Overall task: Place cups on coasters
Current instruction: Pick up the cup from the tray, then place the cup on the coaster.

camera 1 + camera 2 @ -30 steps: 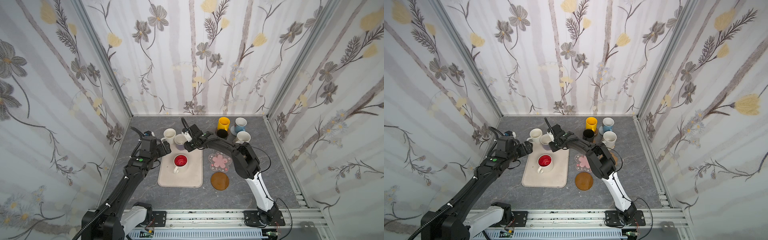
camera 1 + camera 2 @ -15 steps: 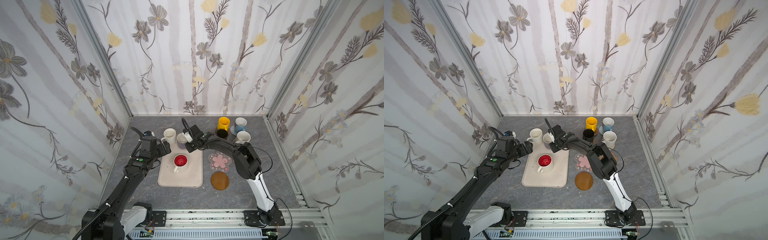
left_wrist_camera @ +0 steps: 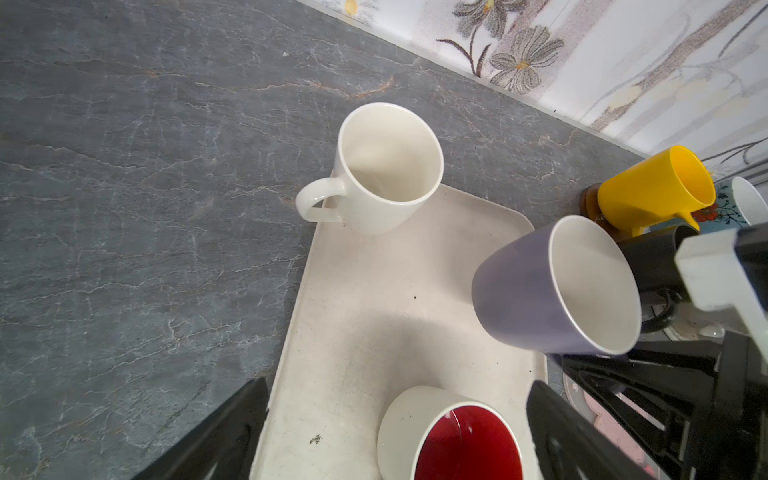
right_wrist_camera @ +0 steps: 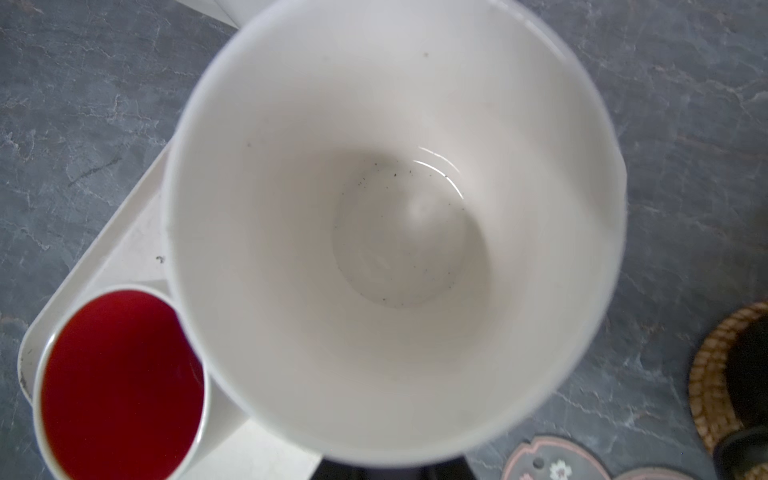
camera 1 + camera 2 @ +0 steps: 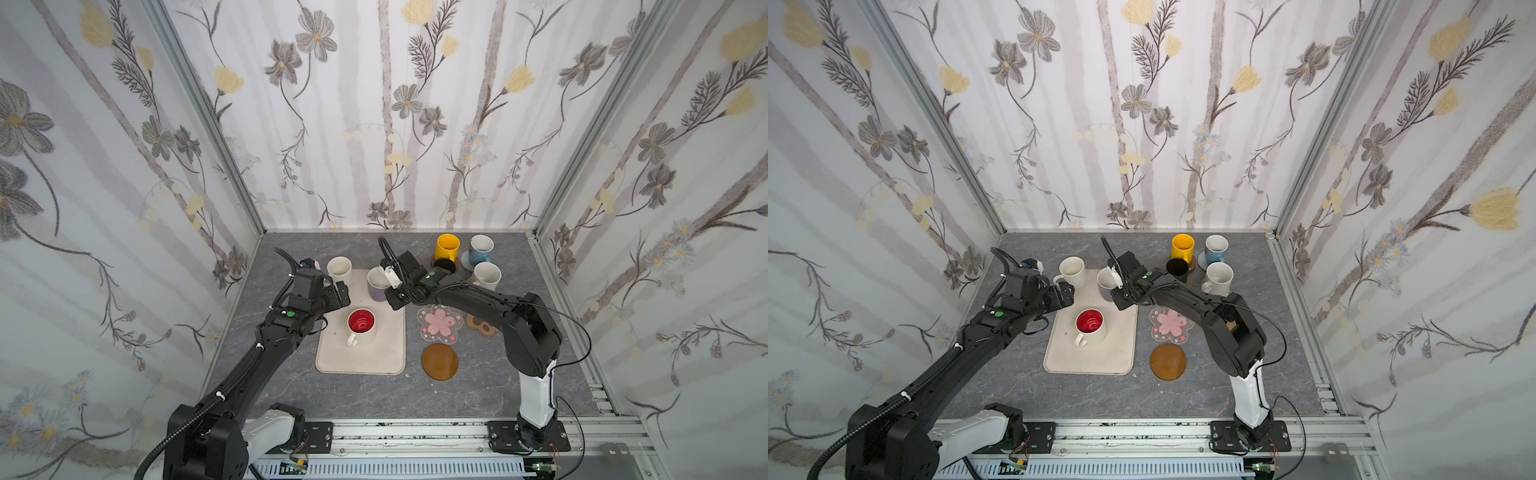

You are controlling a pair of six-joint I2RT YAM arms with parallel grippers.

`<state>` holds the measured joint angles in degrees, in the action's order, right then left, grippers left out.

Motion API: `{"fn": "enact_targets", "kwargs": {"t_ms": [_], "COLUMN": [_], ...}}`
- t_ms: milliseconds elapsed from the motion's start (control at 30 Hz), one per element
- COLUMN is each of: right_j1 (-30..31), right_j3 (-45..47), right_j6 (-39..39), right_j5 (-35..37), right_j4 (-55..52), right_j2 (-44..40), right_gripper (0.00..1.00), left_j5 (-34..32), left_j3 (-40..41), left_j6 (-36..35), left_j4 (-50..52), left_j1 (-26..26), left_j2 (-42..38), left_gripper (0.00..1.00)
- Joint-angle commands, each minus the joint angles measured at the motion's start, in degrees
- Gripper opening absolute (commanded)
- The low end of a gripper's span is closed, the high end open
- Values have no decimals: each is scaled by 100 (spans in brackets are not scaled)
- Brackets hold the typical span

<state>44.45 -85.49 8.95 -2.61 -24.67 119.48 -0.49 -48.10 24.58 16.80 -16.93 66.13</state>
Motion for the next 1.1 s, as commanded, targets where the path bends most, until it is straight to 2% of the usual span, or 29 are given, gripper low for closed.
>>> {"fn": "enact_targets", "kwargs": {"t_ms": [0,333,633,1067], "right_j1": [11,11,-49,-647], "right_j3": [431,1903,3013,4036], "right_j6": [95,448,728,991], "right_j5": [91,42,348,346], "right_j4": [608,919,989,1182], "right_j2": [-493,-1766,-2632,-3464], "right_gripper": [5,6,7,7], "left_j5": [-174,-451,-301,-343], "left_j3": [-225,-802,-1050,-904], "left_j6": [-12,-157,-166,-162], "left_j4": [-142,-124,-106,-115], "left_j1": [-47,-250,-257,-251], "left_j2": [88,481,860,992], "left_gripper": [100,100,100,100]}}
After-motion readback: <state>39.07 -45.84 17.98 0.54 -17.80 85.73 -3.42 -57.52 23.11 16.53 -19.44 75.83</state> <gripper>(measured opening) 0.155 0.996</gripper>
